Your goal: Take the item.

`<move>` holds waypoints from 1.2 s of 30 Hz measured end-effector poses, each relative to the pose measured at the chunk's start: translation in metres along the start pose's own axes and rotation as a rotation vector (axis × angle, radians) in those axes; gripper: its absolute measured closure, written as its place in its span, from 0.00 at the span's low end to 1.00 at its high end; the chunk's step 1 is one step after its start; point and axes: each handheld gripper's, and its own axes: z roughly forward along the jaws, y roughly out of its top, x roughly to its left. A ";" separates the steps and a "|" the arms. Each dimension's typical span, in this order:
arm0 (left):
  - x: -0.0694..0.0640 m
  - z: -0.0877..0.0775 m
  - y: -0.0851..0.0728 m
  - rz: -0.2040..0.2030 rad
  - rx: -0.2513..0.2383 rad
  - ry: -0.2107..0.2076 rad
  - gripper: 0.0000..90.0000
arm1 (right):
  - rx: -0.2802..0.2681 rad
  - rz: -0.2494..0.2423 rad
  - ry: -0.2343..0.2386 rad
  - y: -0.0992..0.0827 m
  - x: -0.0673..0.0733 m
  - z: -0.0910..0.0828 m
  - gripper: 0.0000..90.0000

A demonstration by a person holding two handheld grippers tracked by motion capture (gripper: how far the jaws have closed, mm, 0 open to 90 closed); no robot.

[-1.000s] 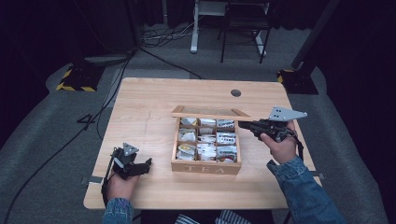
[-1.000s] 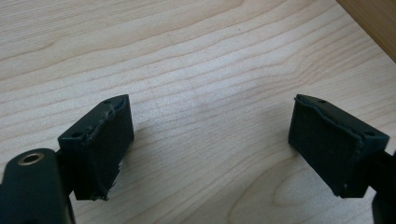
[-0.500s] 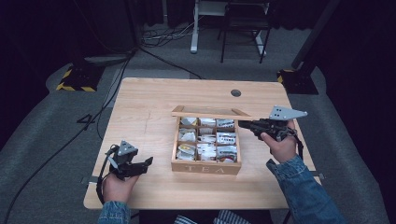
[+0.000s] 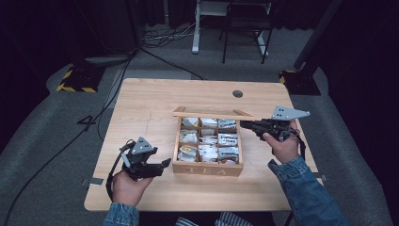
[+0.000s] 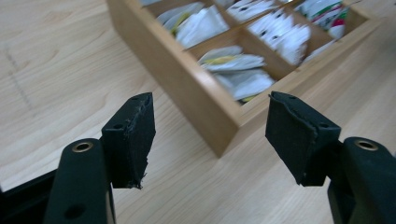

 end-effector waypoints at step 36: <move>-0.085 0.105 0.077 0.133 0.027 -0.230 0.48 | -0.009 0.004 0.011 0.001 -0.001 -0.001 1.00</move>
